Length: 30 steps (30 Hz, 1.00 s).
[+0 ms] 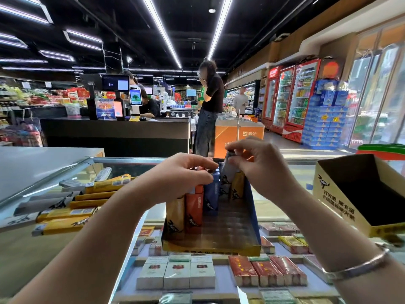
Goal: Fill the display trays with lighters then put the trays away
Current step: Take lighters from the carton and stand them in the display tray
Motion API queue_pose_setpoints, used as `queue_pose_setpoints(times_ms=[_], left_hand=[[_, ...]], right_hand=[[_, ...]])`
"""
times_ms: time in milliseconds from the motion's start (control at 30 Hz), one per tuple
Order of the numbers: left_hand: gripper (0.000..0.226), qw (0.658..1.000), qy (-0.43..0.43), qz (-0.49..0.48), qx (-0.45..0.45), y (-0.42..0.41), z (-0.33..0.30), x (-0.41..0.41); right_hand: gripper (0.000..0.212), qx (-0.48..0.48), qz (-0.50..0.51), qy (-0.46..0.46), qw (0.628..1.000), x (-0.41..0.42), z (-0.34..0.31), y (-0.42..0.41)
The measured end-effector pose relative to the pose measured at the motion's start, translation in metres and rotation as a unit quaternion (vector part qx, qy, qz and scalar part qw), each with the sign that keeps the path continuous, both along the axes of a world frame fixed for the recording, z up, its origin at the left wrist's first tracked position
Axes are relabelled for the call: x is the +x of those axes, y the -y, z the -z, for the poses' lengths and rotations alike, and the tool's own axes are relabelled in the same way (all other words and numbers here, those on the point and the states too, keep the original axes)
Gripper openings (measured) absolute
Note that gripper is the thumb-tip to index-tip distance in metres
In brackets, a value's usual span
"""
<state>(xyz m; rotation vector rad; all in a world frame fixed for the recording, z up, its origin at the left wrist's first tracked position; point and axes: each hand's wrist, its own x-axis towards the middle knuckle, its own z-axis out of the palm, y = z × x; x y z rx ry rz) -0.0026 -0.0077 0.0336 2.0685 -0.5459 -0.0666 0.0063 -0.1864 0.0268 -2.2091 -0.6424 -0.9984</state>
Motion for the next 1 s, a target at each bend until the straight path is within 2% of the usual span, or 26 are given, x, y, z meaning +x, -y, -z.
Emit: queue_pose_setpoints(times_ms=[133, 267, 367, 533, 633, 767, 900, 1000], left_hand=[[0.024, 1.0, 0.01, -0.004, -0.003, 0.001, 0.0, 0.0], [0.024, 1.0, 0.014, -0.011, -0.005, 0.002, 0.0, 0.001], [0.025, 1.0, 0.015, -0.018, -0.005, 0.003, 0.0, 0.001], [0.024, 1.0, 0.021, -0.018, -0.002, 0.002, 0.0, 0.002], [0.018, 0.997, 0.061, -0.035, -0.02, 0.002, 0.003, 0.002], [0.015, 0.984, 0.126, -0.08, -0.095, 0.001, 0.006, 0.002], [0.019, 0.952, 0.233, -0.151, -0.129, -0.006, 0.003, 0.003], [0.02, 0.944, 0.264, -0.168, -0.107, -0.016, -0.002, -0.001]], right_hand=[[0.027, -0.089, 0.012, 0.008, 0.996, 0.004, 0.008, -0.004], [0.023, -0.122, 0.054, 0.028, 0.991, 0.008, 0.014, -0.004], [0.017, -0.108, 0.053, -0.002, 0.993, 0.012, 0.017, -0.002], [0.015, -0.028, 0.008, -0.073, 0.997, 0.016, 0.02, -0.003], [0.02, -0.014, -0.004, -0.104, 0.995, 0.015, 0.021, -0.002], [0.04, -0.067, 0.004, -0.136, 0.988, 0.013, 0.025, -0.005], [0.04, -0.08, 0.017, -0.144, 0.986, 0.01, 0.027, -0.009], [0.039, -0.071, 0.022, -0.142, 0.987, 0.01, 0.027, -0.011]])
